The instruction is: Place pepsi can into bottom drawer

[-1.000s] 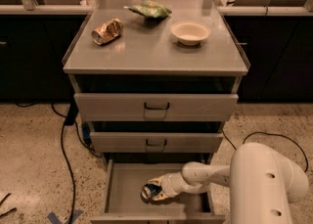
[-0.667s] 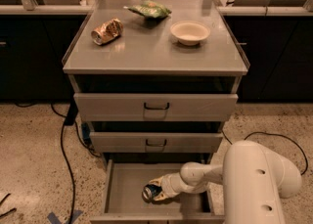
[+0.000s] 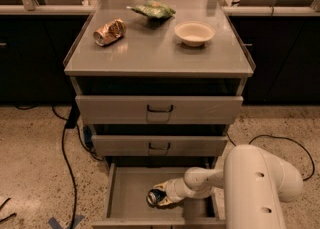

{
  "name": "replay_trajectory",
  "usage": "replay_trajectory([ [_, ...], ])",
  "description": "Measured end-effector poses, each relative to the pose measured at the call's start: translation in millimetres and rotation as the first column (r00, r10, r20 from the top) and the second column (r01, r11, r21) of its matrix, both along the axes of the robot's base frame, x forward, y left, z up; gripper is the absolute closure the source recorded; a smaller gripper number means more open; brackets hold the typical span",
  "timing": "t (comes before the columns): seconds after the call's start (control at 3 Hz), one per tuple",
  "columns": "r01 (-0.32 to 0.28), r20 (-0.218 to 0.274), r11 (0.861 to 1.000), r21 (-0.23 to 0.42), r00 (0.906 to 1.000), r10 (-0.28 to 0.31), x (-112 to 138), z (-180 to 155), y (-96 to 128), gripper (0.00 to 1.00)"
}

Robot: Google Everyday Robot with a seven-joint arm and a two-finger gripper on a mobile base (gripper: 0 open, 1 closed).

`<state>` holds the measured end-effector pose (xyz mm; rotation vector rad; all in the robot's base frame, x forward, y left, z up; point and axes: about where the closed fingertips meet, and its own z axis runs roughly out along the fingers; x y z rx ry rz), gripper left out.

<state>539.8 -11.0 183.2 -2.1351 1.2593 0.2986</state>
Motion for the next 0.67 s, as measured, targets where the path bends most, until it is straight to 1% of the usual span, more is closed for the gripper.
replay_trajectory([
  [0.67, 0.009, -0.045, 1.000, -0.010, 0.9990, -0.009, -1.3, -26.0, -9.2, 1.00],
])
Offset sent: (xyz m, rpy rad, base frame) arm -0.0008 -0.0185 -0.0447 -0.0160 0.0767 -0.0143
